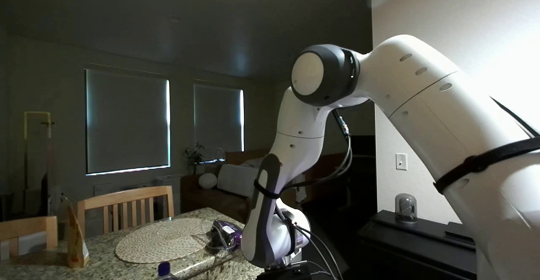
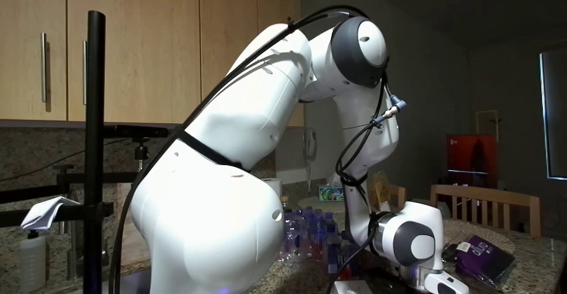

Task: Place the clear plastic with the black object inside it on the top part of the counter

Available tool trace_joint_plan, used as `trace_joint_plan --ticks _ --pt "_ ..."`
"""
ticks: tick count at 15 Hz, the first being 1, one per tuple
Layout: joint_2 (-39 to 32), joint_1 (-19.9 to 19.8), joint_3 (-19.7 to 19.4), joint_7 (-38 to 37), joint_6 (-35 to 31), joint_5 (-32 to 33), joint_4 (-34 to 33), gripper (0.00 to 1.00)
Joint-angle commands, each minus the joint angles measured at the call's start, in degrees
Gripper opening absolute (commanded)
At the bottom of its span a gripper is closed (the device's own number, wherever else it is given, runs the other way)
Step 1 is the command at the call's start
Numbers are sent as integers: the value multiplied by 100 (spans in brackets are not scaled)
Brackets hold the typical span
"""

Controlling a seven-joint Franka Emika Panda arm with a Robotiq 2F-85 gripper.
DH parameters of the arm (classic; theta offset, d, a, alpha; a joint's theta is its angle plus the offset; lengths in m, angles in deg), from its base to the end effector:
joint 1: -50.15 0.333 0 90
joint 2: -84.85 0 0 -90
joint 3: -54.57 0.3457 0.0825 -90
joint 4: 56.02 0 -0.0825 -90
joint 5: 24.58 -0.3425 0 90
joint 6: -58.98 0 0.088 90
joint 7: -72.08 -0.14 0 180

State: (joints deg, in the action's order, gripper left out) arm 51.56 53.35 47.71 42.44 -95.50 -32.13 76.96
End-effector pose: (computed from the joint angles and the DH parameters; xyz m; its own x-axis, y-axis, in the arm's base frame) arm 0.4770 -0.0383 0.1107 0.7541 -0.6387 -0.1527 -0.6263 -0.7694 0.1254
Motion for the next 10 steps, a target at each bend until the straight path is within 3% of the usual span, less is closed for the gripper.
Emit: trace_joint_plan --ticks 1,10 --pt "-251 57 -59 6 172 -124 -197 70" --pt "-370 242 -184 -168 893 -12 -549 12"
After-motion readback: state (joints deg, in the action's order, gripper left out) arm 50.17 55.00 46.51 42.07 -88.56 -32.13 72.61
